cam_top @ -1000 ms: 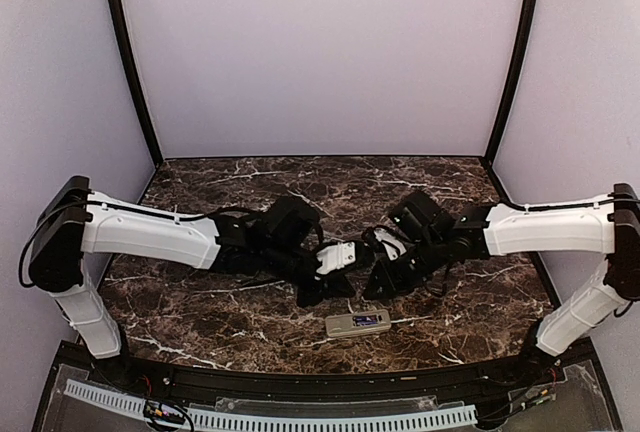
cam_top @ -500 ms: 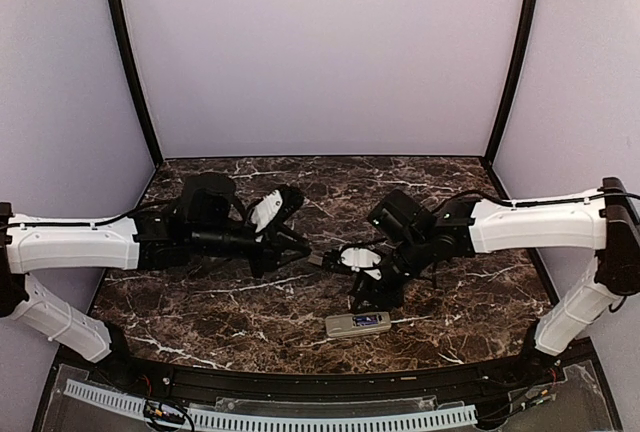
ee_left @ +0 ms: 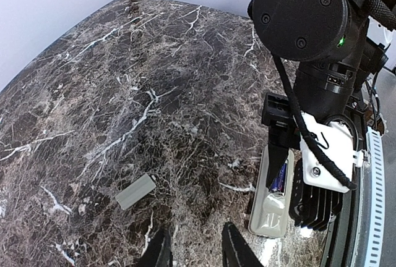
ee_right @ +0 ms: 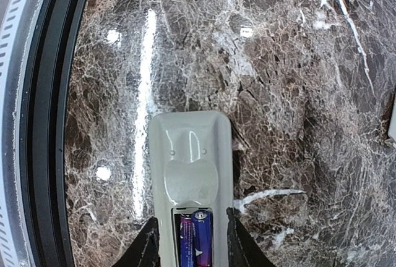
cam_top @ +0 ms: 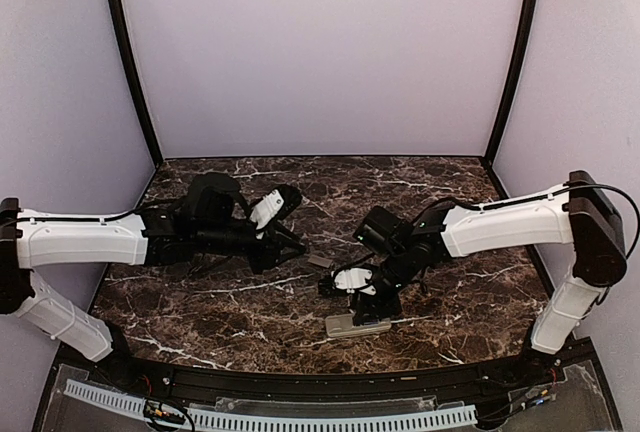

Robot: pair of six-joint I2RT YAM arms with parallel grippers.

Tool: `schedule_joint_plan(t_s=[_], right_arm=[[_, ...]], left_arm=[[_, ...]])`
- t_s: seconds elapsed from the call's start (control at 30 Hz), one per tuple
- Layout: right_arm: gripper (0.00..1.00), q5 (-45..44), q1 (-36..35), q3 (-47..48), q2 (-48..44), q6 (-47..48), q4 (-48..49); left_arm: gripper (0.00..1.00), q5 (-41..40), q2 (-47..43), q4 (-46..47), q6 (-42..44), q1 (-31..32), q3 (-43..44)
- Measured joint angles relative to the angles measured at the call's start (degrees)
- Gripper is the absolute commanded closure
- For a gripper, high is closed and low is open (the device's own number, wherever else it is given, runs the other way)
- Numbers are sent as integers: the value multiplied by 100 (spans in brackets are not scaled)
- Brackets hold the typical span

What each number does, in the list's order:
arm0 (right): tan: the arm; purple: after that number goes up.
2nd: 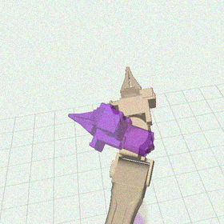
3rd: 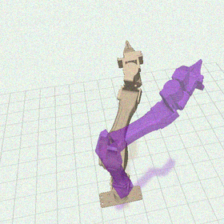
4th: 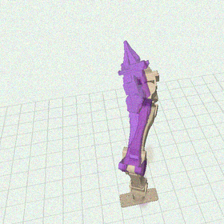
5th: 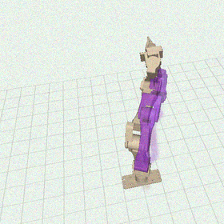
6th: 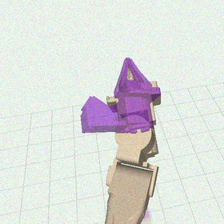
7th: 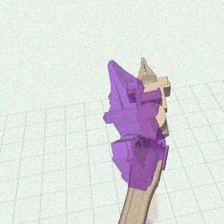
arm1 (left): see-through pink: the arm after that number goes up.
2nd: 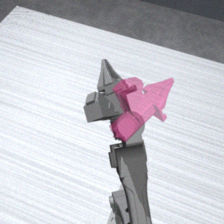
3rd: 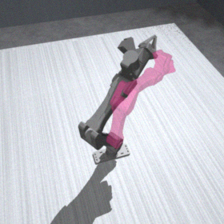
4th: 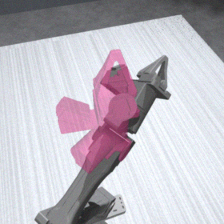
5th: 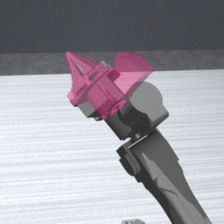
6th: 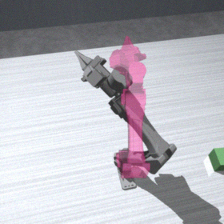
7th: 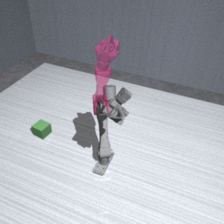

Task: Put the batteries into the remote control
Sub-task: Pick up the battery from the battery compartment.

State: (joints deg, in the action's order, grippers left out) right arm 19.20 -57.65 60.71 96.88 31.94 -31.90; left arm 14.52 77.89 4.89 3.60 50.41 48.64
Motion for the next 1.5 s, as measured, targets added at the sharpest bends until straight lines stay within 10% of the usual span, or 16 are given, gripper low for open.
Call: schedule_joint_plan(t_s=[1.5], right_arm=[[100,374,133,-116,-22,127,216]], left_arm=[[74,262,402,2,52,0,20]])
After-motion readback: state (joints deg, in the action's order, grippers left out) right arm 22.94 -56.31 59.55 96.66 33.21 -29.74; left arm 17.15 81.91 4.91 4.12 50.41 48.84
